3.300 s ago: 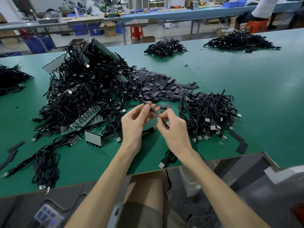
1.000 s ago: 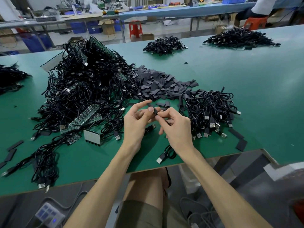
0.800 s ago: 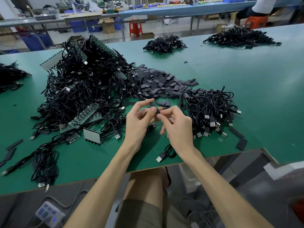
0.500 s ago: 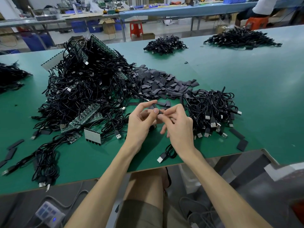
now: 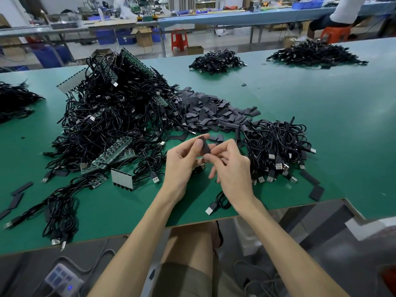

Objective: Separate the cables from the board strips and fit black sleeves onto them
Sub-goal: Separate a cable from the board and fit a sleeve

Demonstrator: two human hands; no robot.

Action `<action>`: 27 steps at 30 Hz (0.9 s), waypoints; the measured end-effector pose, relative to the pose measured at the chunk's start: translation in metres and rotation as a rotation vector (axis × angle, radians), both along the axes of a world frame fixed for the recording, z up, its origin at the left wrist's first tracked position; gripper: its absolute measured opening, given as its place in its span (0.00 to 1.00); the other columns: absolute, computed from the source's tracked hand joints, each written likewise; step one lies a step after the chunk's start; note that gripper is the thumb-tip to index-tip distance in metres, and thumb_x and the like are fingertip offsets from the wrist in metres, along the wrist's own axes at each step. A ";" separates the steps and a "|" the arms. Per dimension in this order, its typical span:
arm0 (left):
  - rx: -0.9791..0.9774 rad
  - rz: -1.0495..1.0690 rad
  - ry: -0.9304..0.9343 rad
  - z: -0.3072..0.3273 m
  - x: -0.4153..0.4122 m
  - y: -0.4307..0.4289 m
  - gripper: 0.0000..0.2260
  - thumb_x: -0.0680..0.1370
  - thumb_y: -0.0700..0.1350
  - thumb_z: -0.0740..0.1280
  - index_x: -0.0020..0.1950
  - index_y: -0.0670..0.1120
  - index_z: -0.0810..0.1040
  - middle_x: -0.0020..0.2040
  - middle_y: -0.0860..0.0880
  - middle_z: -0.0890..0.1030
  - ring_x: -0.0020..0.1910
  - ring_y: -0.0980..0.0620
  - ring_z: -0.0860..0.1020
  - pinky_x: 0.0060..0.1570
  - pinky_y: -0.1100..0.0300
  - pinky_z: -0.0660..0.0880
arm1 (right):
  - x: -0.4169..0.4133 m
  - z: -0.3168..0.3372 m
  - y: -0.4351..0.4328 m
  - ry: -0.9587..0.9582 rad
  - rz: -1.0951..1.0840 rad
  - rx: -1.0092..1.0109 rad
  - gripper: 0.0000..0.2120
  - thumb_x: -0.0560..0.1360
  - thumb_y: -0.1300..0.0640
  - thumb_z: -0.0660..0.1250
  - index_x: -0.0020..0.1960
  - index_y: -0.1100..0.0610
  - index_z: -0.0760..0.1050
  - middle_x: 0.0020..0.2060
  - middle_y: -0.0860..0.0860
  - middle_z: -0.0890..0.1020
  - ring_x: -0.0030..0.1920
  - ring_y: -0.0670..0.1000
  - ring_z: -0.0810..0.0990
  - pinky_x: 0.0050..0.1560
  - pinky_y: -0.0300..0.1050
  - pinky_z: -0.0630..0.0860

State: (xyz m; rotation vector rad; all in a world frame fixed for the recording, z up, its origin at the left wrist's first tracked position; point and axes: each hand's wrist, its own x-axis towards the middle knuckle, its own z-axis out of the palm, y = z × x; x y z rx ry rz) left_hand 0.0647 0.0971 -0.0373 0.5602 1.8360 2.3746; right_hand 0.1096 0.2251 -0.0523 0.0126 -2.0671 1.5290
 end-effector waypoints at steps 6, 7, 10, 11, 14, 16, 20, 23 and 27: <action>0.006 0.020 -0.023 0.001 0.001 0.002 0.10 0.84 0.46 0.66 0.61 0.47 0.85 0.51 0.43 0.87 0.49 0.52 0.85 0.44 0.64 0.79 | -0.002 -0.003 0.001 0.010 -0.008 0.045 0.13 0.79 0.59 0.73 0.46 0.47 0.69 0.36 0.47 0.83 0.27 0.51 0.81 0.27 0.36 0.71; 0.002 0.015 -0.023 0.001 0.001 0.002 0.10 0.84 0.46 0.66 0.60 0.48 0.85 0.51 0.44 0.87 0.49 0.52 0.85 0.44 0.64 0.79 | -0.002 -0.003 0.002 0.015 -0.010 0.055 0.13 0.79 0.59 0.73 0.46 0.47 0.69 0.36 0.47 0.82 0.27 0.50 0.81 0.27 0.36 0.71; -0.017 0.024 -0.017 0.000 0.002 0.002 0.10 0.84 0.46 0.66 0.59 0.49 0.86 0.52 0.44 0.87 0.49 0.51 0.86 0.45 0.63 0.80 | -0.003 -0.005 0.003 0.018 -0.015 0.082 0.14 0.79 0.58 0.73 0.46 0.46 0.68 0.35 0.46 0.82 0.27 0.50 0.81 0.27 0.38 0.72; -0.017 0.035 -0.015 0.001 0.001 0.002 0.10 0.84 0.46 0.66 0.58 0.48 0.86 0.52 0.43 0.87 0.48 0.50 0.86 0.45 0.62 0.80 | -0.003 -0.005 0.003 0.013 -0.015 0.087 0.14 0.79 0.58 0.73 0.46 0.46 0.68 0.35 0.46 0.82 0.27 0.51 0.81 0.27 0.38 0.73; 0.006 0.072 -0.014 0.001 -0.001 0.003 0.10 0.83 0.45 0.66 0.56 0.43 0.86 0.51 0.42 0.87 0.49 0.45 0.86 0.46 0.59 0.81 | -0.004 -0.004 0.003 -0.013 0.007 0.081 0.14 0.78 0.55 0.74 0.48 0.45 0.68 0.36 0.46 0.83 0.28 0.50 0.82 0.29 0.44 0.76; 0.050 0.109 -0.051 0.004 -0.002 0.004 0.10 0.83 0.44 0.66 0.56 0.41 0.85 0.50 0.41 0.87 0.51 0.44 0.86 0.46 0.59 0.81 | -0.003 -0.003 0.002 -0.029 0.030 0.076 0.12 0.78 0.52 0.74 0.50 0.46 0.70 0.37 0.45 0.84 0.31 0.48 0.83 0.34 0.46 0.79; 0.108 0.180 -0.054 0.016 -0.008 0.001 0.11 0.84 0.43 0.65 0.57 0.39 0.84 0.51 0.40 0.87 0.53 0.42 0.85 0.51 0.56 0.82 | -0.003 -0.002 0.004 -0.079 -0.017 0.282 0.06 0.83 0.51 0.67 0.53 0.53 0.77 0.42 0.43 0.80 0.45 0.46 0.79 0.48 0.46 0.77; 0.030 0.135 -0.012 0.027 -0.010 -0.004 0.11 0.84 0.45 0.64 0.60 0.41 0.84 0.54 0.44 0.87 0.55 0.43 0.85 0.53 0.52 0.83 | -0.003 -0.001 0.004 -0.117 -0.048 0.369 0.12 0.85 0.52 0.62 0.51 0.54 0.82 0.41 0.46 0.81 0.45 0.44 0.77 0.47 0.45 0.74; -0.271 0.037 0.031 0.032 -0.008 -0.010 0.11 0.83 0.47 0.67 0.63 0.44 0.82 0.54 0.49 0.86 0.54 0.48 0.84 0.50 0.52 0.84 | -0.003 0.004 0.005 -0.082 -0.028 0.157 0.14 0.86 0.54 0.60 0.47 0.56 0.79 0.34 0.47 0.82 0.31 0.41 0.76 0.34 0.32 0.67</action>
